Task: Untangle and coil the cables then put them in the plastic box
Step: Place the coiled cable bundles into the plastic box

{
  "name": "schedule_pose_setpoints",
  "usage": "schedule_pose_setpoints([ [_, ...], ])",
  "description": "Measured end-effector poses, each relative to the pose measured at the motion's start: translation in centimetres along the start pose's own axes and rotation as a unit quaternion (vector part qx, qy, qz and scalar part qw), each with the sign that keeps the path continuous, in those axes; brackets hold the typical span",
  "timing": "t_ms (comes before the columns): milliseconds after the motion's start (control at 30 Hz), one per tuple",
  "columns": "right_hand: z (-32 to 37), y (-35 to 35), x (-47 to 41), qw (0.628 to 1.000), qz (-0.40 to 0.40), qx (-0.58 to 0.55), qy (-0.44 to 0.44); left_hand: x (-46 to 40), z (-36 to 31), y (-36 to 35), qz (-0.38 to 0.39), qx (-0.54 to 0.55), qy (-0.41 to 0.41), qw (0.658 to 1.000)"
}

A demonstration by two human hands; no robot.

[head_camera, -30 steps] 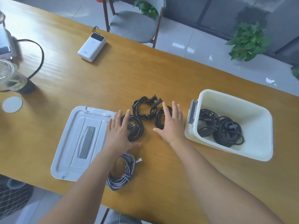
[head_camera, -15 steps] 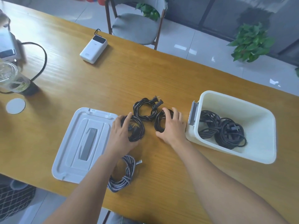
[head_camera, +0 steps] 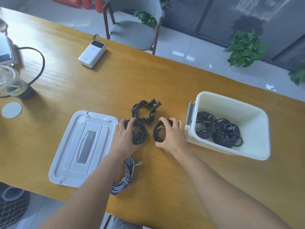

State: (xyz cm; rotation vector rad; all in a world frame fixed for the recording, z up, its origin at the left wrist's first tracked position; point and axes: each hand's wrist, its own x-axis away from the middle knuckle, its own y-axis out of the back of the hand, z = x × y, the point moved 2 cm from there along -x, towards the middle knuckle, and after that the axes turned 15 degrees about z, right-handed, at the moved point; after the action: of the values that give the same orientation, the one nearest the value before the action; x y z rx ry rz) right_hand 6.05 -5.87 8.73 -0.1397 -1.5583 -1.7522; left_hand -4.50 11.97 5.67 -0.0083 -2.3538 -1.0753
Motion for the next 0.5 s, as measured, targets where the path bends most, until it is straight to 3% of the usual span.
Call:
schedule_pose_setpoints([
  [500,0.1,2.0,5.0,0.989,-0.088,-0.077,0.087,0.3,-1.3,-0.2,0.025,0.007,-0.010,1.000],
])
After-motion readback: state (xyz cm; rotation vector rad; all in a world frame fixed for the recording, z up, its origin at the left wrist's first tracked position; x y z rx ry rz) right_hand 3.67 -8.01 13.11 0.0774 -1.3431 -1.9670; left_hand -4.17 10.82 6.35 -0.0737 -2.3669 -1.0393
